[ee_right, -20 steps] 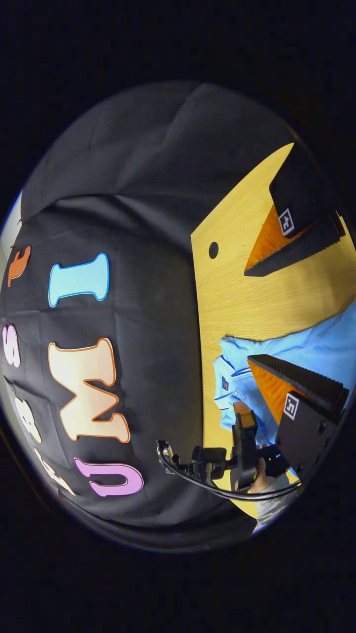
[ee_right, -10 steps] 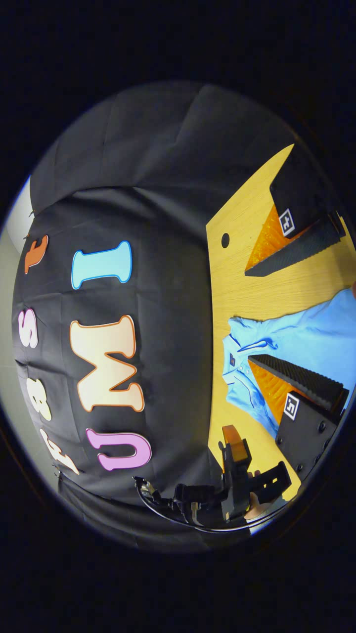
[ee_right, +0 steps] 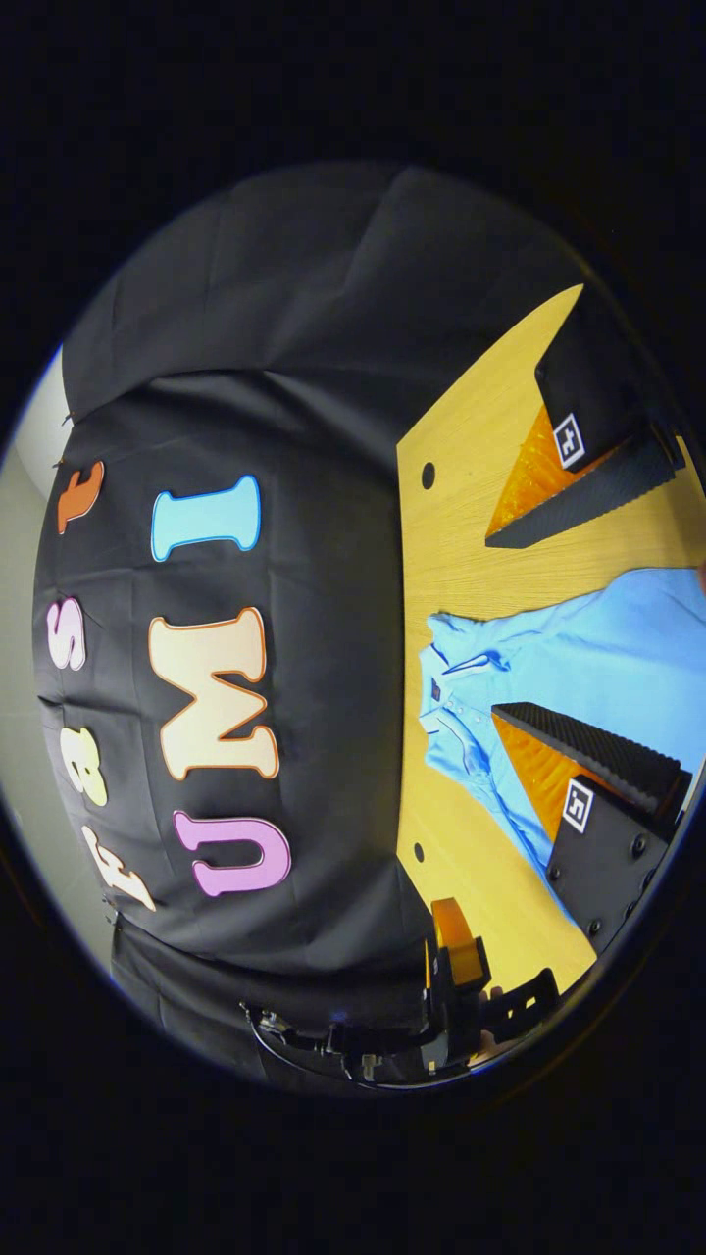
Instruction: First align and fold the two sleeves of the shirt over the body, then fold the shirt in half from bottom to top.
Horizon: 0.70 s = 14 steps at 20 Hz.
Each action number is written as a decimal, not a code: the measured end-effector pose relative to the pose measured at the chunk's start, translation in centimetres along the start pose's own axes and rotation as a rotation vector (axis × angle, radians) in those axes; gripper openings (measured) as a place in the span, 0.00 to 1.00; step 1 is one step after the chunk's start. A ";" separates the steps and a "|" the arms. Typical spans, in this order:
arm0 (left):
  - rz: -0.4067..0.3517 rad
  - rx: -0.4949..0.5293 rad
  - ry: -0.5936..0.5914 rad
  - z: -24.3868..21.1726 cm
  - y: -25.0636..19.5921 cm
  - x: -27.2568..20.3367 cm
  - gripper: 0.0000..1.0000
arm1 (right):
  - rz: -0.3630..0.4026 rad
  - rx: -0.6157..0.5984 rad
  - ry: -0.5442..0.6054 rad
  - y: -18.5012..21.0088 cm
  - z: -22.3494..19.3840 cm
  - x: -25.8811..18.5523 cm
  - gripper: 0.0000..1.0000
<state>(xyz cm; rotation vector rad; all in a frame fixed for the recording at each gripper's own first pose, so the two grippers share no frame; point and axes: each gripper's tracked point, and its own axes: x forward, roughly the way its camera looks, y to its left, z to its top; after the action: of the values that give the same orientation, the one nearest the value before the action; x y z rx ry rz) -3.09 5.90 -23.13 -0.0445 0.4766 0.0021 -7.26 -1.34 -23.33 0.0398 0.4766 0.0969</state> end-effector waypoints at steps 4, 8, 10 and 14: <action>-0.012 0.018 0.066 -4.2 0.3 -4.0 0.96 | -0.004 -0.019 0.054 -0.4 -3.3 -2.7 0.99; -0.030 0.048 0.162 -9.5 0.1 -7.6 0.96 | -0.005 -0.026 0.118 -0.5 -7.0 -5.1 0.96; -0.037 0.063 0.204 -11.9 0.0 -9.1 0.96 | -0.003 -0.034 0.154 -0.6 -8.8 -6.1 0.98; -0.055 0.079 0.296 -16.6 -0.5 -11.3 0.96 | -0.003 -0.045 0.220 -0.2 -12.5 -7.9 0.96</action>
<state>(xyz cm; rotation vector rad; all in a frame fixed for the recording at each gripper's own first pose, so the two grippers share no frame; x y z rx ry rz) -20.72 4.79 -32.68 0.0198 0.7711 -0.0782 -19.93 -2.17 -30.84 -0.0162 0.6938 0.1101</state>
